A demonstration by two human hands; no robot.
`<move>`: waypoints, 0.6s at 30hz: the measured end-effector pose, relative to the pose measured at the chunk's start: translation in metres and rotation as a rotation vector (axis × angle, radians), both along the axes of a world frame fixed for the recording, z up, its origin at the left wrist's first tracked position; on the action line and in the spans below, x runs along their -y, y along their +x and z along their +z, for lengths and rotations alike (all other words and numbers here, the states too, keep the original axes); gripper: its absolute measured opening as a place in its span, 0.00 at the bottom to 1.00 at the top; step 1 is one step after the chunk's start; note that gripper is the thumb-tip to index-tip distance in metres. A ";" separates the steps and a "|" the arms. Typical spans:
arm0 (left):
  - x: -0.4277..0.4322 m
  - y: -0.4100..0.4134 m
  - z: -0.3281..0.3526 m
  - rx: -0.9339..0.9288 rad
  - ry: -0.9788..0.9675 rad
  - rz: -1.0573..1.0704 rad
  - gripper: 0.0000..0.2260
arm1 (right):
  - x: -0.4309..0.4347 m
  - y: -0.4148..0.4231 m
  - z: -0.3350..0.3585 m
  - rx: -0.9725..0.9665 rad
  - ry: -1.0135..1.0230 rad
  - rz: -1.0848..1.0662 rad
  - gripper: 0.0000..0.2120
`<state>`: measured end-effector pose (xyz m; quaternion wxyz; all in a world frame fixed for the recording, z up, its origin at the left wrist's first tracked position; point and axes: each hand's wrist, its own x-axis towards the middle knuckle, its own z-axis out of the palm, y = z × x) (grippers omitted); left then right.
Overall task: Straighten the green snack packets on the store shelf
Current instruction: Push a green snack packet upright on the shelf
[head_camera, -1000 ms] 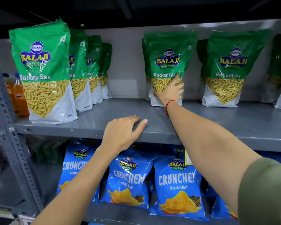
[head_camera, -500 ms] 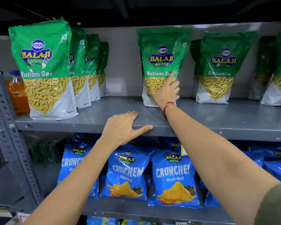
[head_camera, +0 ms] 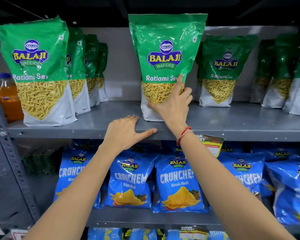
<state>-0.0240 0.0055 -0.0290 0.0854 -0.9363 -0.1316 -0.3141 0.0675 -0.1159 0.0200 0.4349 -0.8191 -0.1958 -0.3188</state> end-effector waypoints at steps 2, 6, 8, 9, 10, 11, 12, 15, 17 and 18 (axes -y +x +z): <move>-0.001 0.001 0.000 0.002 0.003 -0.003 0.42 | 0.003 -0.009 0.000 0.012 -0.009 0.011 0.59; -0.002 0.000 0.000 0.017 -0.001 -0.049 0.39 | 0.007 -0.021 -0.002 0.028 -0.019 0.024 0.60; -0.002 0.000 0.001 0.019 0.005 -0.069 0.36 | 0.010 -0.023 -0.002 0.032 -0.015 0.028 0.60; -0.003 -0.001 0.001 0.017 0.000 -0.075 0.33 | 0.010 -0.024 -0.002 0.031 -0.011 0.033 0.60; -0.003 -0.001 0.001 0.015 -0.006 -0.080 0.31 | 0.011 -0.025 -0.003 0.032 -0.005 0.038 0.60; -0.003 -0.001 0.001 0.012 -0.015 -0.083 0.29 | 0.012 -0.025 -0.003 0.034 -0.001 0.041 0.60; -0.002 -0.001 0.002 0.010 -0.023 -0.083 0.28 | 0.013 -0.026 -0.003 0.036 0.001 0.045 0.60; -0.001 0.000 0.003 0.011 -0.042 -0.088 0.26 | 0.016 -0.029 -0.004 0.048 -0.002 0.047 0.59; -0.001 -0.001 0.003 0.017 -0.059 -0.099 0.26 | 0.018 -0.031 -0.004 0.059 0.000 0.047 0.59; -0.001 -0.001 0.003 0.020 -0.066 -0.104 0.25 | 0.019 -0.032 -0.004 0.064 0.000 0.048 0.59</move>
